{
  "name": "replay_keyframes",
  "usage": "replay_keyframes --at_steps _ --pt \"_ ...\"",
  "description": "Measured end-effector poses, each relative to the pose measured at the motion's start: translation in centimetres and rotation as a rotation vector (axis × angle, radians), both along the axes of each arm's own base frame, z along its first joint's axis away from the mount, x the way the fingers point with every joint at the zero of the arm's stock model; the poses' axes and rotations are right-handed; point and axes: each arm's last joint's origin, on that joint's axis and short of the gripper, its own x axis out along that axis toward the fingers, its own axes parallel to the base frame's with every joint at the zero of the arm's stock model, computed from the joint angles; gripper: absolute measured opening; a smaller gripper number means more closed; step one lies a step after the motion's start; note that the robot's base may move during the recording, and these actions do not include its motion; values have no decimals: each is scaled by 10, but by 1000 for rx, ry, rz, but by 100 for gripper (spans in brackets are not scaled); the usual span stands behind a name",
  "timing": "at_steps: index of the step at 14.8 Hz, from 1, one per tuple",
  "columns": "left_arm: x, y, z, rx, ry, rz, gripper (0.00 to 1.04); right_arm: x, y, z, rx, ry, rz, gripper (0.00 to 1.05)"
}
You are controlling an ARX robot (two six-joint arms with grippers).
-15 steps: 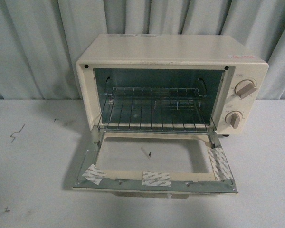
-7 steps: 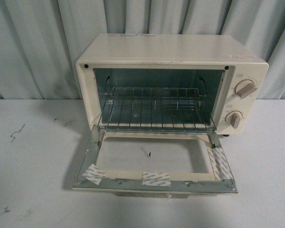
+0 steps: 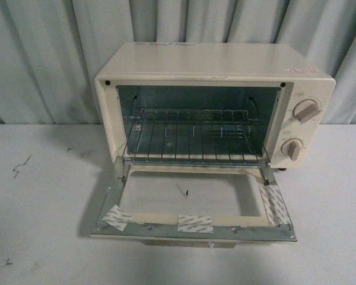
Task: Open oven
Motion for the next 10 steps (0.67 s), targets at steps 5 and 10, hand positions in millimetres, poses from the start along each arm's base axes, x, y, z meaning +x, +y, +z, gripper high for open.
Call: replay_keyframes --at_steps 5,10 --pt "0 0 0 0 0 0 98 0 0 0 0 0 0 98" --pt "0 0 0 0 0 0 98 0 0 0 0 0 0 98"
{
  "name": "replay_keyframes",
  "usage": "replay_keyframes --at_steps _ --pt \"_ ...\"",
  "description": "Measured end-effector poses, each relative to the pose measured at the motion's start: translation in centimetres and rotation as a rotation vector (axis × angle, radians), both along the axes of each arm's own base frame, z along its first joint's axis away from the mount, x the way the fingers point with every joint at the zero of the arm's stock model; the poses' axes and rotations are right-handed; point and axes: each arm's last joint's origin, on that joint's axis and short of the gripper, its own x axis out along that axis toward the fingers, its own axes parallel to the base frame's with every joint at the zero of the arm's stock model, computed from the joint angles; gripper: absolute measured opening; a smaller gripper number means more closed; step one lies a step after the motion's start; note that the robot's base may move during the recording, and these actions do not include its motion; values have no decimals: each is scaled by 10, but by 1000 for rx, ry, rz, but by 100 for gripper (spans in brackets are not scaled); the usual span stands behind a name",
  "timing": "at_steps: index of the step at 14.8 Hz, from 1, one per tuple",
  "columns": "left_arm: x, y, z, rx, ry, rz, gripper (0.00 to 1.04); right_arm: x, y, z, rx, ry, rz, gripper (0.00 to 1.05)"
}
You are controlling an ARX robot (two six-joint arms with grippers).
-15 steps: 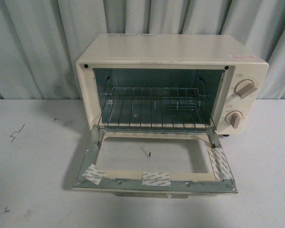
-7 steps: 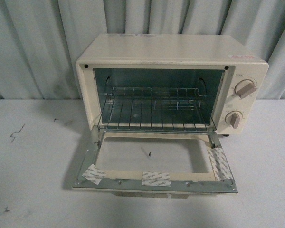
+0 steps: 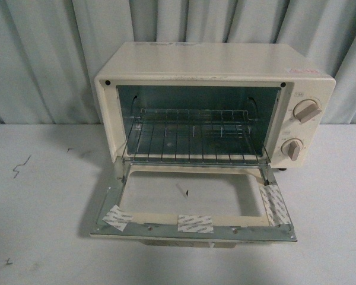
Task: Open oven
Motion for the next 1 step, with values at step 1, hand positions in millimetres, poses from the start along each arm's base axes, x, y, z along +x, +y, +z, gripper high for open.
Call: replay_keyframes --at_steps 1 --pt "0 0 0 0 0 0 98 0 0 0 0 0 0 98"
